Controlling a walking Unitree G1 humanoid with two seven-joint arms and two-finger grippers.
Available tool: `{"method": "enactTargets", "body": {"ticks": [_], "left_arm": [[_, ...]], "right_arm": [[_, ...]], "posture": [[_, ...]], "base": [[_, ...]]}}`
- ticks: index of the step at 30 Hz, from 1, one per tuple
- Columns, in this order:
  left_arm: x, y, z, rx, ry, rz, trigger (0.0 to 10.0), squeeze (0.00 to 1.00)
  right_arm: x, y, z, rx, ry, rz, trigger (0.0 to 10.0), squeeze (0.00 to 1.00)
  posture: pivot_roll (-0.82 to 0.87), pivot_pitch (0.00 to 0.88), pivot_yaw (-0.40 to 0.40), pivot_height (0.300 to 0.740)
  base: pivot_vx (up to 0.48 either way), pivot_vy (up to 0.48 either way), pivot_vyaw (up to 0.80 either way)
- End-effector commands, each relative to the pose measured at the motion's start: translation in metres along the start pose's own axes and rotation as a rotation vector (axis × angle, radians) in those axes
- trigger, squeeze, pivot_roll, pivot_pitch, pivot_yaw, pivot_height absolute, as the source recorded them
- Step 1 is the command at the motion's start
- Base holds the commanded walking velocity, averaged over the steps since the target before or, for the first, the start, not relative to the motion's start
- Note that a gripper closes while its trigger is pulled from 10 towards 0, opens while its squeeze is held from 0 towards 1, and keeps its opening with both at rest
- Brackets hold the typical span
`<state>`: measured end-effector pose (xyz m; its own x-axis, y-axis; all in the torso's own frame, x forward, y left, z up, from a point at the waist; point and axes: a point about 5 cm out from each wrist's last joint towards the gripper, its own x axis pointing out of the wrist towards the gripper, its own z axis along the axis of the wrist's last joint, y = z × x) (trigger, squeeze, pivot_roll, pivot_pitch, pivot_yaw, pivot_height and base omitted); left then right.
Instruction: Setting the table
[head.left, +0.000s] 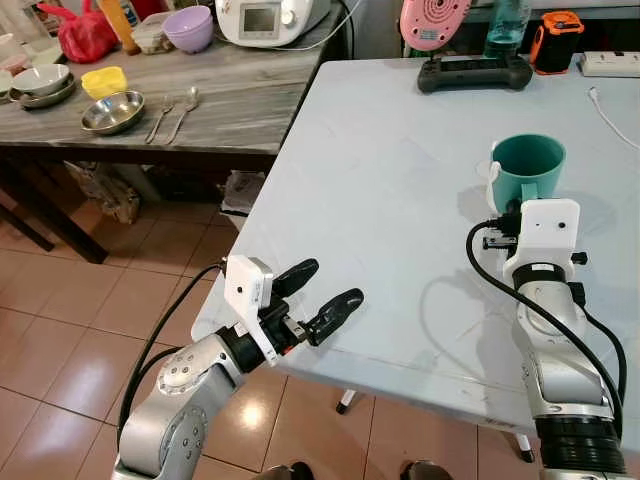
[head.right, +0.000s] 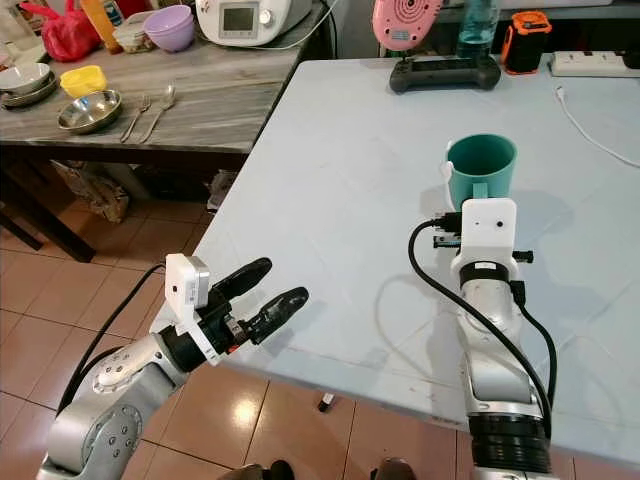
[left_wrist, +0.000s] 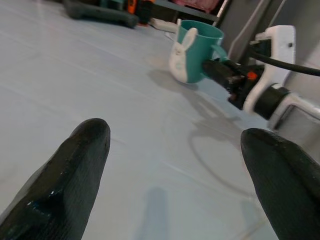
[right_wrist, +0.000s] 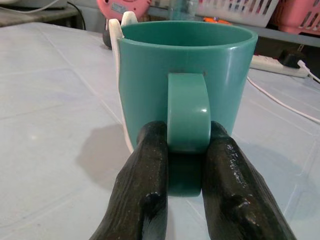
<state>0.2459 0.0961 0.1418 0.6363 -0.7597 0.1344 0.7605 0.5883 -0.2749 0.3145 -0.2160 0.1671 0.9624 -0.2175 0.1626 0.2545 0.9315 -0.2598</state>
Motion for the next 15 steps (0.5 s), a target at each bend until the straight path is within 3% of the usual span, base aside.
{"method": "enactTargets", "body": {"ticks": [1,8,12,15], "left_arm": [[-0.005,0.009,0.005,0.046,-0.008,0.059,10.0,0.0],[-0.018,0.041,0.019,0.168,-0.075,0.33,10.0,0.0],[-0.026,0.051,0.024,0.199,-0.099,0.43,10.0,0.0],[-0.035,0.062,0.026,0.258,-0.087,0.569,10.0,0.0]], "right_arm": [[0.002,0.007,0.012,0.02,-0.054,0.03,0.0,0.0],[-0.001,0.032,0.032,0.155,-0.115,0.172,0.0,0.0],[-0.004,0.038,0.036,0.172,-0.123,0.198,0.0,0.0],[-0.006,0.045,0.038,0.201,-0.119,0.232,0.0,0.0]], "posture": [[-0.16,0.119,0.17,0.74],[-0.14,0.112,0.167,0.74],[-0.13,0.11,0.163,0.74],[-0.12,0.106,0.156,0.74]], "base": [[0.0,0.0,0.0],[0.0,0.0,0.0],[0.0,0.0,0.0],[0.0,0.0,0.0]]}}
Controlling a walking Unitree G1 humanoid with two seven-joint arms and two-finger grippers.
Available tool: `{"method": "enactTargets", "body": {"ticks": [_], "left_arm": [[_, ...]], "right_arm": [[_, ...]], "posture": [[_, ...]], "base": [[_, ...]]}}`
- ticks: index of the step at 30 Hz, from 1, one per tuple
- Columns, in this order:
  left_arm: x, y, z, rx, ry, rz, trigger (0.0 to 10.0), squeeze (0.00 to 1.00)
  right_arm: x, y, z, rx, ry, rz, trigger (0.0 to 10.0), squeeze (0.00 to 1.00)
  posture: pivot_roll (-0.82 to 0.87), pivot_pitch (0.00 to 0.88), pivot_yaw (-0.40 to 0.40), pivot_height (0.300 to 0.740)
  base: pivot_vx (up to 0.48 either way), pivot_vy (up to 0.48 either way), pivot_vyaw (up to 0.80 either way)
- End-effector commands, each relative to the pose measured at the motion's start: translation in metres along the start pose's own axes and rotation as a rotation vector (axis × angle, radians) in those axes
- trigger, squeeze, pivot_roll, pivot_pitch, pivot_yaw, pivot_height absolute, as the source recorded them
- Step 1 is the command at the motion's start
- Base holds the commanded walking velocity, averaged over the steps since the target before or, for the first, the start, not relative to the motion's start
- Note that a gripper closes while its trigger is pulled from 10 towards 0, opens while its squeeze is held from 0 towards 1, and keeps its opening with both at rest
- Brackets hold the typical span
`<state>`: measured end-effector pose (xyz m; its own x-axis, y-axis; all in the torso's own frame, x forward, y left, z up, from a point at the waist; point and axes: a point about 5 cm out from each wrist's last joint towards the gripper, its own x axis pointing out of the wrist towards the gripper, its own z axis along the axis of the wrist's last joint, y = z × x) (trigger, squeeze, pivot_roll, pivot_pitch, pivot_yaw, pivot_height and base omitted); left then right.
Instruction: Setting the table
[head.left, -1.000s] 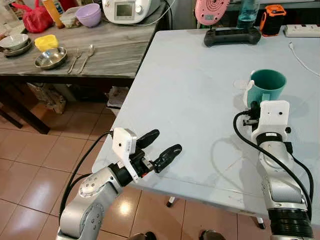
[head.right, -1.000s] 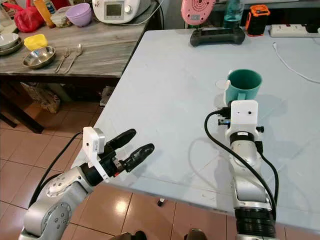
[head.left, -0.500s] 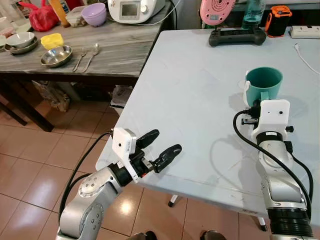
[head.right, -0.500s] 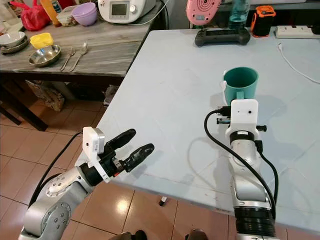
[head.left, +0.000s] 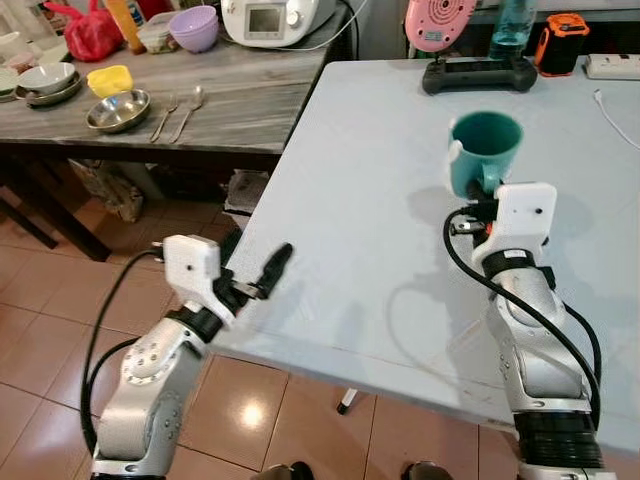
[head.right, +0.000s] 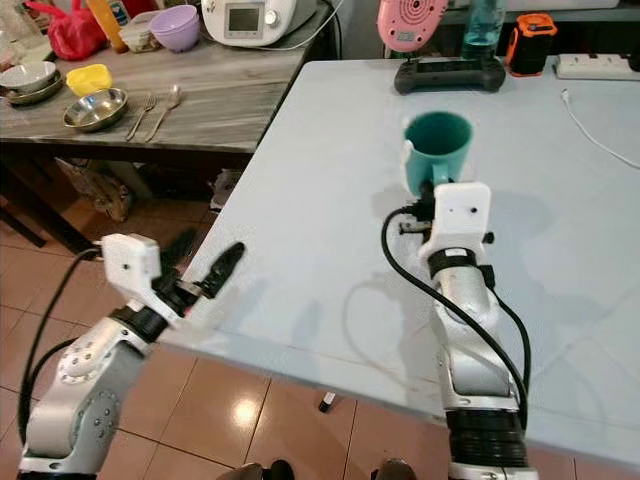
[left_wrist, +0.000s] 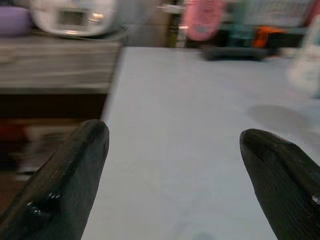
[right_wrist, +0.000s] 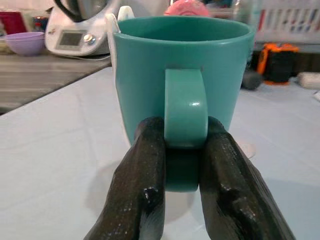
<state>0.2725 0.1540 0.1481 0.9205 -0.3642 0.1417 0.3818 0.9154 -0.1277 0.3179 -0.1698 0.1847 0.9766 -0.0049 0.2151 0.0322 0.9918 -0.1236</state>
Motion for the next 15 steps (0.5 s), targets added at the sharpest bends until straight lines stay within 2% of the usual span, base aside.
{"method": "enactTargets", "body": {"ticks": [1,2,4,5,6,7,8,9,15], "left_arm": [[-0.005,0.017,-0.001,0.062,0.017,0.119,10.0,0.0],[-0.005,0.02,-0.001,0.067,0.016,0.139,10.0,0.0],[-0.007,0.029,-0.001,0.102,0.016,0.203,10.0,0.0],[-0.008,0.032,-0.001,0.115,0.015,0.227,10.0,0.0],[-0.01,0.039,-0.001,0.134,0.02,0.282,10.0,0.0],[-0.01,0.042,-0.001,0.145,0.026,0.306,10.0,0.0],[-0.011,0.046,-0.001,0.157,0.032,0.329,10.0,0.0],[-0.013,0.048,0.0,0.147,0.028,0.348,10.0,0.0],[-0.012,0.049,-0.003,0.135,0.035,0.376,10.0,0.0]], "right_arm": [[-0.001,0.009,0.007,0.021,-0.025,0.042,0.0,0.0],[-0.001,0.01,0.007,0.021,-0.026,0.047,0.0,0.0],[-0.002,0.012,0.006,0.024,-0.022,0.059,1.9,0.0],[-0.003,0.013,0.006,0.026,-0.021,0.063,1.9,0.0],[-0.003,0.015,0.006,0.033,-0.02,0.073,3.6,0.0],[-0.003,0.015,0.006,0.036,-0.02,0.076,5.9,0.0],[-0.002,0.016,0.006,0.038,-0.019,0.079,5.9,0.0],[-0.002,0.017,0.006,0.05,-0.017,0.085,9.8,0.0],[0.001,0.02,0.005,0.054,-0.008,0.1,10.0,0.0]], "posture": [[-0.12,0.106,0.156,0.74],[-0.12,0.106,0.156,0.74],[-0.12,0.104,0.152,0.74],[-0.12,0.104,0.152,0.74],[-0.11,0.102,0.148,0.74],[-0.11,0.102,0.148,0.74],[-0.11,0.102,0.148,0.74],[-0.11,0.099,0.144,0.74],[-0.09,0.1,0.141,0.74]], "base": [[0.0,0.0,0.0],[0.0,0.0,0.0],[0.0,0.0,0.0],[0.0,0.0,0.0],[0.0,0.0,0.0],[0.0,0.0,0.0],[0.0,0.0,0.0],[0.0,0.0,0.0],[0.0,0.0,0.0]]}}
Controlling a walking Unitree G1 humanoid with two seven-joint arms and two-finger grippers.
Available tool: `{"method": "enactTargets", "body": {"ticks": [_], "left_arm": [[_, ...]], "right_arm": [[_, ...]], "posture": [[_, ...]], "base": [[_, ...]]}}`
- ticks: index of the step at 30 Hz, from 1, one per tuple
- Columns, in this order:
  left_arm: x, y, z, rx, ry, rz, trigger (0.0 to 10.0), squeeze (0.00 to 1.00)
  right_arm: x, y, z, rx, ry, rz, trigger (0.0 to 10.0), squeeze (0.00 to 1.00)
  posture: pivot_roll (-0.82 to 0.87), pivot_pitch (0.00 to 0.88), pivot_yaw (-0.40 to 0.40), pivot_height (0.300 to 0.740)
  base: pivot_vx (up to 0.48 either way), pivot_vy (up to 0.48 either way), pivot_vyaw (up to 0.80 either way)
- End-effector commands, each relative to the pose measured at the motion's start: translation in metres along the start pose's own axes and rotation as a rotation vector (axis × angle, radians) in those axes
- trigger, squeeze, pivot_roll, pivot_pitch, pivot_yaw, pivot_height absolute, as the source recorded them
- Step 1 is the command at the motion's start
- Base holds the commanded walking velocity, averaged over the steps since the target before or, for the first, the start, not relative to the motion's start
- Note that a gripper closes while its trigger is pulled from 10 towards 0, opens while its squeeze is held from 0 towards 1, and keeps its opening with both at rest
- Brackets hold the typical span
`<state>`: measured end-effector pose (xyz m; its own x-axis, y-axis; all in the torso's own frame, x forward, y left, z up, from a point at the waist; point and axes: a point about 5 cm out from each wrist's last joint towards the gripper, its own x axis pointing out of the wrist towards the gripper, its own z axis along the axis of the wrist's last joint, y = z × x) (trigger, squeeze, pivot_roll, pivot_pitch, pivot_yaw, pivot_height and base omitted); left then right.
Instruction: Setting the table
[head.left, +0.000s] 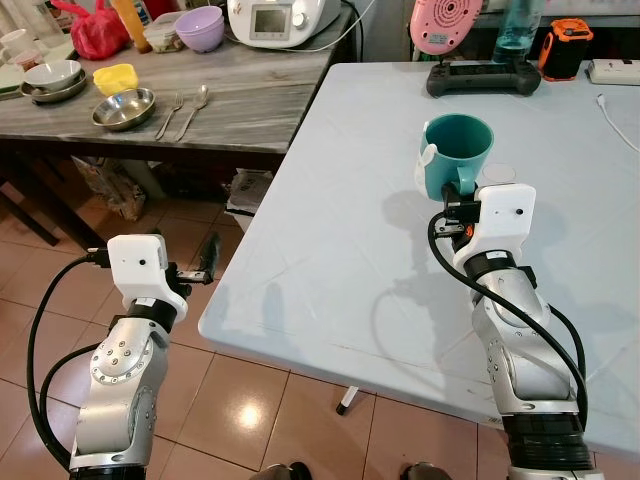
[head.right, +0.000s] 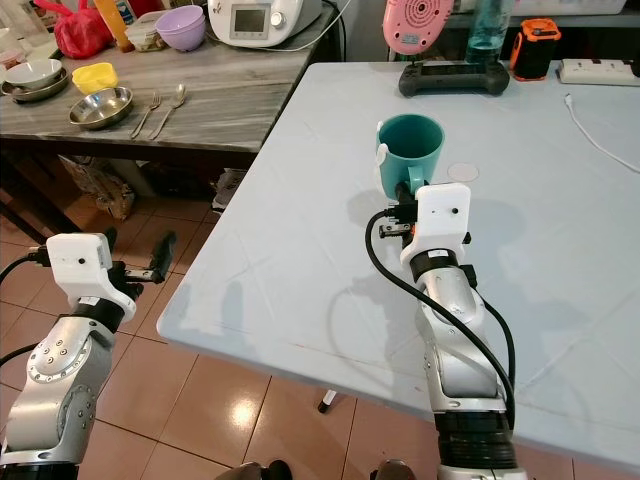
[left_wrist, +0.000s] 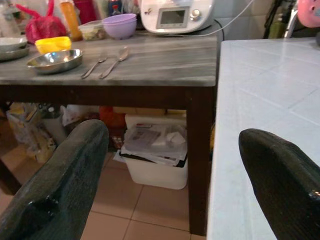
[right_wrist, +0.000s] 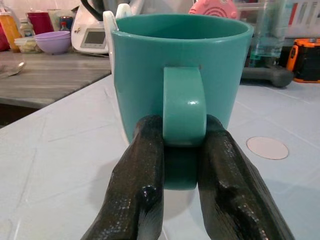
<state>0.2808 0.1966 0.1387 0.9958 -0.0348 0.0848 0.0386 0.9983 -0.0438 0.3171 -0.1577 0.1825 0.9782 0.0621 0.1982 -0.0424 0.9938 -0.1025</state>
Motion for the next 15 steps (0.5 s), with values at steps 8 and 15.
{"method": "enactTargets", "body": {"ticks": [8,15], "left_arm": [[0.0011,-0.0002,-0.0027,0.0,0.011,0.032,10.0,0.0],[0.003,-0.0009,-0.0025,0.0,0.011,0.026,10.0,0.0]], "right_arm": [[0.0032,0.0085,0.0012,0.024,0.008,0.025,10.0,0.0],[0.0027,0.0082,0.0006,0.023,0.008,0.021,10.0,0.0]], "posture": [[-0.09,0.102,0.147,0.74],[-0.09,0.101,0.151,0.74]], "base": [[0.0,0.0,-0.25],[0.0,0.0,-0.64]]}}
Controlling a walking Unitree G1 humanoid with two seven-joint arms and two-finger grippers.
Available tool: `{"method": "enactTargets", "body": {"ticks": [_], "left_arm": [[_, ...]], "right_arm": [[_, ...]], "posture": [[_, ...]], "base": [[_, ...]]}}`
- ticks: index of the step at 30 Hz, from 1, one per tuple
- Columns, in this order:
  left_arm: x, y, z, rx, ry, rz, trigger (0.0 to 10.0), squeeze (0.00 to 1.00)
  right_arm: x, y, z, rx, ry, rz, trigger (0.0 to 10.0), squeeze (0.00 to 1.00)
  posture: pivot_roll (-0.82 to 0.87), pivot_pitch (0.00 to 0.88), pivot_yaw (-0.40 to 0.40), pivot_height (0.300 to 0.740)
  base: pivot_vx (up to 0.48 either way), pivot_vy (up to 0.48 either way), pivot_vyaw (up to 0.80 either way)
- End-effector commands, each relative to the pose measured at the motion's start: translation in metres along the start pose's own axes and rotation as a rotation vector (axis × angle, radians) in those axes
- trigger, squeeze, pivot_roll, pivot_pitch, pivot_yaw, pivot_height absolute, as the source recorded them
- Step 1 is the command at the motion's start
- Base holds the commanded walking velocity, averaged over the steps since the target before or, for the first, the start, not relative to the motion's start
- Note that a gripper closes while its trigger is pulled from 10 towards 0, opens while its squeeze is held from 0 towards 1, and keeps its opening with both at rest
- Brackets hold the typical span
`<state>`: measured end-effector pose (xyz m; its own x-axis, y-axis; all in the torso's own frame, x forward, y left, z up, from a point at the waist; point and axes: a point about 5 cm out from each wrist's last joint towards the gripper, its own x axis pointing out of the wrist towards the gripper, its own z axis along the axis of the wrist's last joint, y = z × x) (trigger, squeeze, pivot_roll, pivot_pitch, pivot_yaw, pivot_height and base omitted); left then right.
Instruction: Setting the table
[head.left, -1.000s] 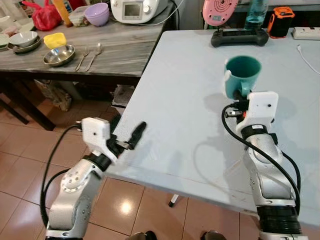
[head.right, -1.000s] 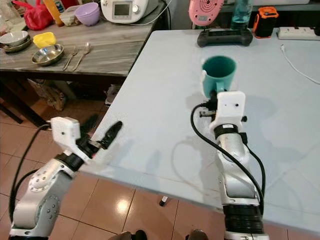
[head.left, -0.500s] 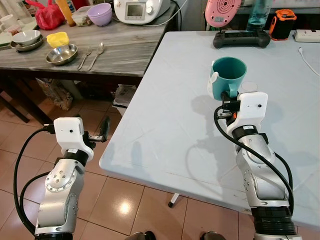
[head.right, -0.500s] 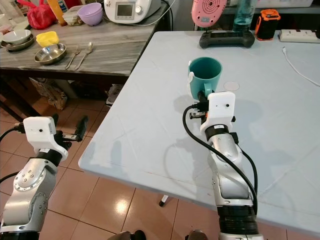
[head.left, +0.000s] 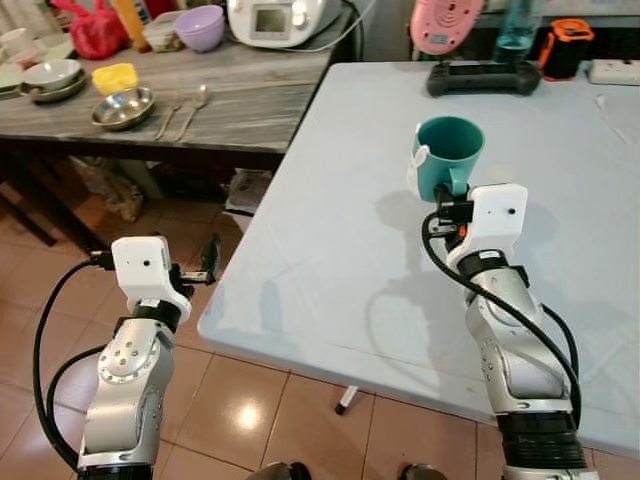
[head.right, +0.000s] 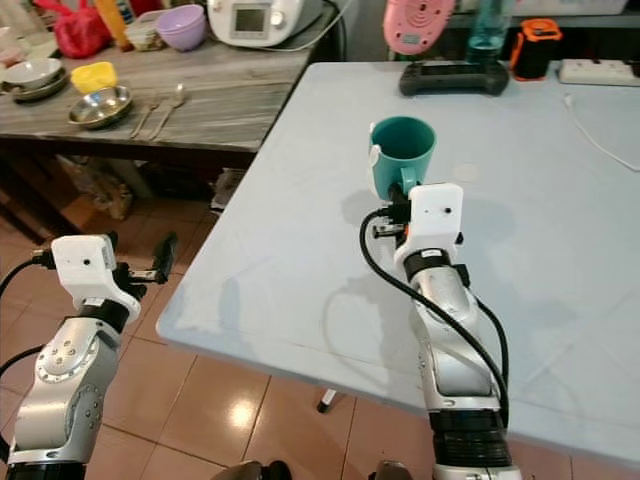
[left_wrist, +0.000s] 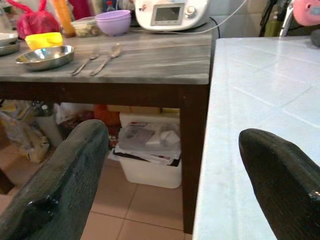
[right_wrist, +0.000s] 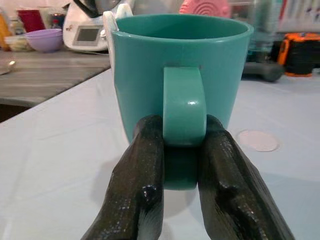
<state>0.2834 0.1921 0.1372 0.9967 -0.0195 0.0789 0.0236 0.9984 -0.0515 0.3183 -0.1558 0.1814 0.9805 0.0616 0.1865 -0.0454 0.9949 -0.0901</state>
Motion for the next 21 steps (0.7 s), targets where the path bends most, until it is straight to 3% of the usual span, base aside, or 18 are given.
{"method": "enactTargets", "body": {"ticks": [1,7,21], "left_arm": [[0.0007,0.0033,-0.0005,0.005,0.005,0.009,10.0,0.0],[0.0017,0.0025,-0.0005,0.001,0.005,0.003,10.0,0.0],[0.0009,0.0027,-0.0022,0.0,0.012,-0.01,10.0,0.0]], "right_arm": [[0.0017,0.0062,0.0016,0.011,-0.004,0.02,10.0,0.0],[0.0011,0.005,0.0013,0.008,-0.003,0.018,10.0,0.0],[0.0004,0.0054,-0.0012,0.0,0.007,0.024,10.0,0.0]], "posture": [[-0.1,0.101,0.151,0.74],[-0.1,0.101,0.151,0.74],[-0.1,0.106,0.146,0.74]], "base": [[0.0,0.0,-0.43],[0.0,0.127,-0.22],[0.0,0.332,0.0]]}}
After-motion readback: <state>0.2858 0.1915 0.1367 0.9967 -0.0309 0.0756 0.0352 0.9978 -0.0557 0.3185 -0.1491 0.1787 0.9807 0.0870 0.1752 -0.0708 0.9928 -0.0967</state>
